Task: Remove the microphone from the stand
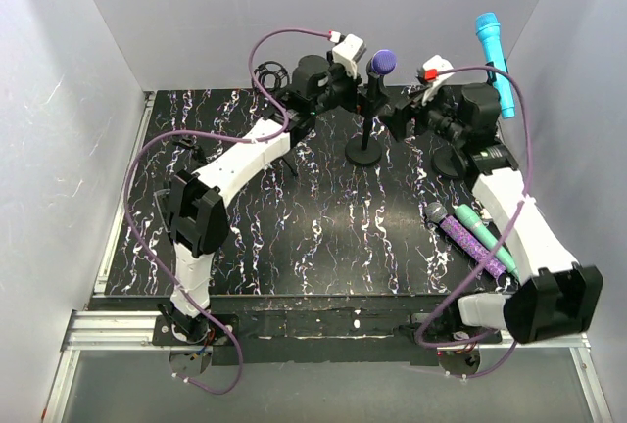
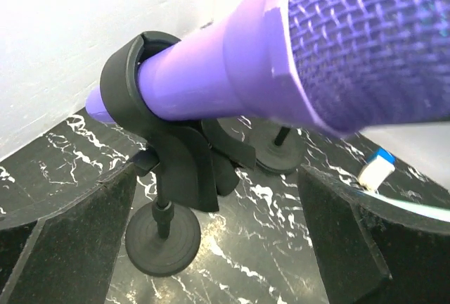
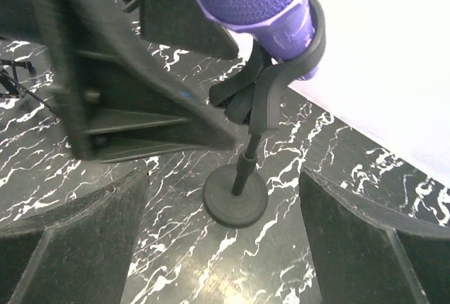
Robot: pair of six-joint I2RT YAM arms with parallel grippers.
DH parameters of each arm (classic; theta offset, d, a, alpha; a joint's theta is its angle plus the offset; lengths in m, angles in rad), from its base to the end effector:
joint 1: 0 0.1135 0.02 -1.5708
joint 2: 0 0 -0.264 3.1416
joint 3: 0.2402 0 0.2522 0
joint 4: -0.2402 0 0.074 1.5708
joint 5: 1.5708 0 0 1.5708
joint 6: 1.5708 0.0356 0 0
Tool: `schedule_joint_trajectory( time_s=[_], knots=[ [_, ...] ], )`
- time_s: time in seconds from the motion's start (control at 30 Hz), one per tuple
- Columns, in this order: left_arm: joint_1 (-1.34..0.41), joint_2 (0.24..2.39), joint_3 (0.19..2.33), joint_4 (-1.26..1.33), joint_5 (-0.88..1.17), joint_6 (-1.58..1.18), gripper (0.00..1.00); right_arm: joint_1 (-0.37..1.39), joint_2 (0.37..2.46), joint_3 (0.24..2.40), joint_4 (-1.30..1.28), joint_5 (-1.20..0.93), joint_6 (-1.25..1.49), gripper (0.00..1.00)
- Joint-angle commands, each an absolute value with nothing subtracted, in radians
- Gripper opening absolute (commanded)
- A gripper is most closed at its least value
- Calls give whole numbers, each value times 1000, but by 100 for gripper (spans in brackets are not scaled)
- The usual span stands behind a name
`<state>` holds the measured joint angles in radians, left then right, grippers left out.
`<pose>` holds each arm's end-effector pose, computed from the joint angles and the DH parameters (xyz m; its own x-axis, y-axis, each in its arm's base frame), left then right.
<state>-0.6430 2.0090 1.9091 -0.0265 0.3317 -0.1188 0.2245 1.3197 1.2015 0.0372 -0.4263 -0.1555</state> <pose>0.3840 -0.3022 0.3743 -0.1980 0.0083 -0.9802 0.8077 0.5680 -0.1583 0.2997 0.0835 0.3913 0.0157 -0.1411 -0.9899 -0.6094 0.7835 -0.1213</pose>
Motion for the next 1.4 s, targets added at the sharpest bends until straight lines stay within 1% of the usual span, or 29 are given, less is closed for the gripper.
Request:
schedule_joint_trajectory(
  time_s=[0.0, 0.13, 0.2, 0.3, 0.4, 0.43, 0.5, 0.57, 0.6, 0.67, 0.8, 1.0, 1.13, 1.23, 1.37],
  knots=[
    [-704, 2035, 1959, -6, 18, -167, 98, 210, 1165, 1160, -96, -368, -129, 93],
    [-750, 2101, 2009, 54, -260, -161, 98, 209, 1063, 1117, -179, -339, -110, 93],
    [-764, 2124, 2023, 80, -314, -160, 98, 209, 1025, 1091, -205, -318, -110, 93],
    [-770, 2129, 2019, 86, -279, -150, 88, 206, 983, 1049, -225, -278, -115, 93],
    [-767, 2114, 2003, 60, -259, -137, 72, 195, 956, 1020, -218, -262, -126, 93],
    [-762, 2108, 1999, 51, -255, -133, 68, 190, 953, 1014, -215, -261, -129, 93],
    [-749, 2094, 1996, 35, -224, -120, 66, 180, 943, 1009, -203, -261, -133, 92],
    [-723, 2076, 1988, 35, -168, -103, 61, 173, 937, 1003, -195, -262, -146, 92],
    [-707, 2060, 1979, 40, -100, -94, 58, 170, 934, 999, -193, -262, -152, 92],
    [-674, 2036, 1965, 44, 38, -81, 54, 169, 928, 993, -193, -270, -164, 91],
    [-601, 1982, 1902, 78, 289, -71, 55, 169, 917, 988, -207, -310, -181, 91],
    [-537, 1901, 1789, 124, 609, -78, 55, 169, 951, 1020, -213, -354, -198, 89],
    [-529, 1870, 1756, 123, 794, -87, 52, 169, 1011, 1098, -227, -458, -233, 89],
    [-523, 1859, 1734, 136, 906, -152, 50, 170, 1072, 1185, -213, -573, -230, 89],
    [-522, 1838, 1694, 158, 968, -201, 49, 190, 1181, 1345, -189, -655, -229, 88]
  ],
)
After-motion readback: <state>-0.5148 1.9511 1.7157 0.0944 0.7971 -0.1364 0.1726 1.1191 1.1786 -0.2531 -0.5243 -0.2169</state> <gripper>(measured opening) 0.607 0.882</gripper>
